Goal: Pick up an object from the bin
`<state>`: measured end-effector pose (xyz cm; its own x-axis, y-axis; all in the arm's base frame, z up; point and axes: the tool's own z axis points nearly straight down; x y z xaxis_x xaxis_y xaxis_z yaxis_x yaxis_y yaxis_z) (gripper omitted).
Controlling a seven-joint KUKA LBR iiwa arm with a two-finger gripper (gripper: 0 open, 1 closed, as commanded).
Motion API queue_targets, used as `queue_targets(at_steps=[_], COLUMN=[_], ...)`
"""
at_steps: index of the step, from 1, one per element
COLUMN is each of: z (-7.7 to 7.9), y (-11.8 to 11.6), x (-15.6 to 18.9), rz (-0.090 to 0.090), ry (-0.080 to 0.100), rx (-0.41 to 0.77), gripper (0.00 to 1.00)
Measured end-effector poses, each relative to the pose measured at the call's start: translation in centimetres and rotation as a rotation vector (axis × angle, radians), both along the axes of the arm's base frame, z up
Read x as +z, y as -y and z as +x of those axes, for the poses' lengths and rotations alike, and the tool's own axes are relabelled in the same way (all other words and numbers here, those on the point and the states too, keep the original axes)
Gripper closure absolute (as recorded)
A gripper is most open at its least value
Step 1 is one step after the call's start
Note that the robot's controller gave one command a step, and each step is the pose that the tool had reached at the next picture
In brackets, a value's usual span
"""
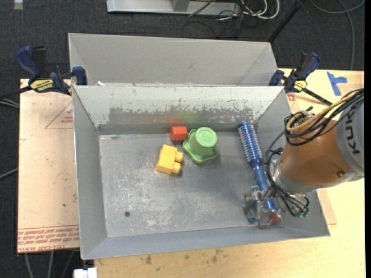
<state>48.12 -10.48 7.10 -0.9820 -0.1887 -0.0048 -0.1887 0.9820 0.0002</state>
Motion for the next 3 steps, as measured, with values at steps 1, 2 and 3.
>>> queue_targets(at_steps=[1, 2, 3], z=[2.4, 8.1, 9.6], y=[-0.6, 4.8, 3.9], x=[21.0, 12.7, 10.7], rz=[-0.003, -0.001, -0.001], ry=[0.008, -0.005, -0.001], rx=[-0.007, 0.215, 0.51], gripper=[1.0, 1.0, 1.0])
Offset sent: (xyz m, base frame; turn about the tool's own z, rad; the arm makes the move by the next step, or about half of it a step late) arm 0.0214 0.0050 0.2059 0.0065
